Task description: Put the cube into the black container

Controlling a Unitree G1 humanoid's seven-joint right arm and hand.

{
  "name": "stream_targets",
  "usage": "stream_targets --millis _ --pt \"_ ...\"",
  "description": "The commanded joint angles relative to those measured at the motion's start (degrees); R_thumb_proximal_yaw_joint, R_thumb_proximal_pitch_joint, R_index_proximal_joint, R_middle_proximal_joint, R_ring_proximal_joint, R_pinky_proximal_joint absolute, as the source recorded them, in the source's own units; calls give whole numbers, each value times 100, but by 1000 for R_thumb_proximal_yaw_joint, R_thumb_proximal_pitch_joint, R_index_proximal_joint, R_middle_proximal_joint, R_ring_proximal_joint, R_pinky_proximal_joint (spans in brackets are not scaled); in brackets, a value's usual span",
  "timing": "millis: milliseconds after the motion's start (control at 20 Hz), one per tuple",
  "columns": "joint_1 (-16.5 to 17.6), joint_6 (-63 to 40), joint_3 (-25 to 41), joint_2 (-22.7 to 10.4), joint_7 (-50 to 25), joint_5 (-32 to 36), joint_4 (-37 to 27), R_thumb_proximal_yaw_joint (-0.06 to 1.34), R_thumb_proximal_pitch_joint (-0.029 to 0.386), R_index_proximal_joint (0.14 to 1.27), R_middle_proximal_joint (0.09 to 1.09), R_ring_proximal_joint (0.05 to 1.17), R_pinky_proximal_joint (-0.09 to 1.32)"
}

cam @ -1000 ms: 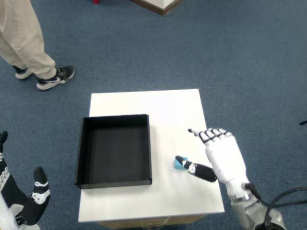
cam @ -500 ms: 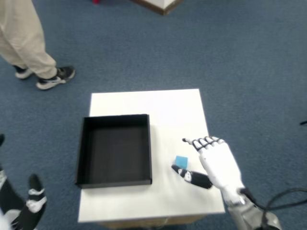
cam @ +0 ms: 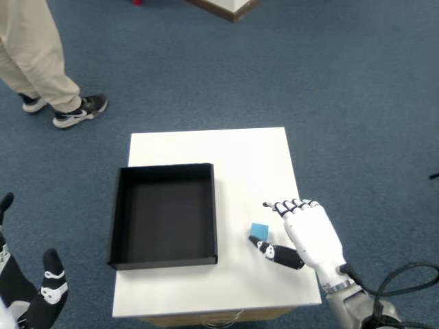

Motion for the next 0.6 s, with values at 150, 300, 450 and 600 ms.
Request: stream_targets --millis 150,300,450,600 --pt "-410 583 -158 -304 188 85 -583 390 103 523 680 821 1059" --pt "-601 800 -186 -357 247 104 -933 390 112 525 687 827 1063" --pt "-769 987 -227 -436 406 145 -1227 393 116 529 691 830 1062" --pt "-800 1148 -259 -502 568 191 -1455 385 115 535 698 833 1061"
